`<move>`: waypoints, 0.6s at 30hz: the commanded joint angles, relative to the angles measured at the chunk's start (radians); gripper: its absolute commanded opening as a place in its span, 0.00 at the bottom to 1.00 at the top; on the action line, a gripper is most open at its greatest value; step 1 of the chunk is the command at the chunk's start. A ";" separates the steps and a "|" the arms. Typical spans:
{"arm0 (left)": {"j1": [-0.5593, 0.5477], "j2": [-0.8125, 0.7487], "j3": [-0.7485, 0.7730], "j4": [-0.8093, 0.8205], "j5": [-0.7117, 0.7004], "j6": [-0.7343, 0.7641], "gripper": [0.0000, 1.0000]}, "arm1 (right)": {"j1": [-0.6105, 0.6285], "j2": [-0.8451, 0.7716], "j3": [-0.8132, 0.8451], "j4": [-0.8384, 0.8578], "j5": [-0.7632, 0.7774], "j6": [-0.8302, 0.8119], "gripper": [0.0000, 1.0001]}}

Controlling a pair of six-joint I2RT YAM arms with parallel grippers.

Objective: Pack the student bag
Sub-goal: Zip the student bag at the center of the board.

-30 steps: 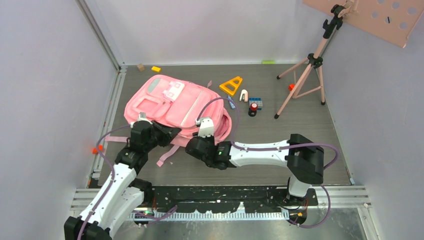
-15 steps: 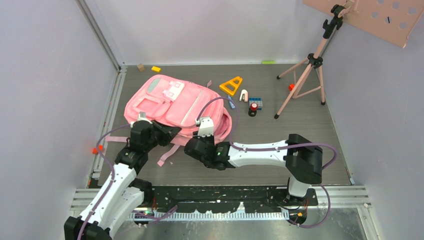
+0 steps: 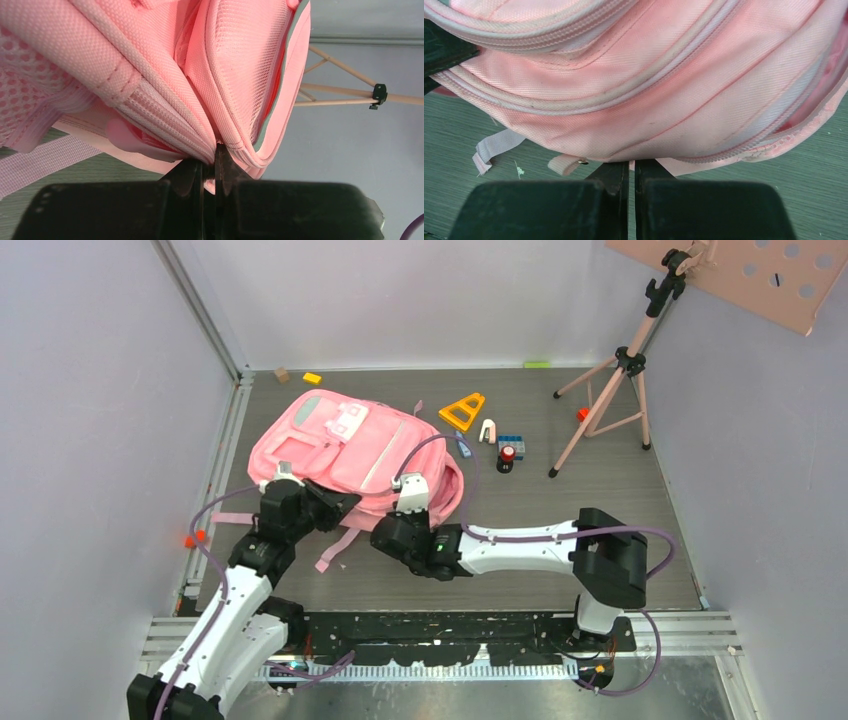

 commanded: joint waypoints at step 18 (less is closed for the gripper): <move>0.007 -0.034 0.168 -0.096 -0.193 0.334 0.00 | -0.106 -0.295 -0.193 0.031 -0.184 0.073 0.00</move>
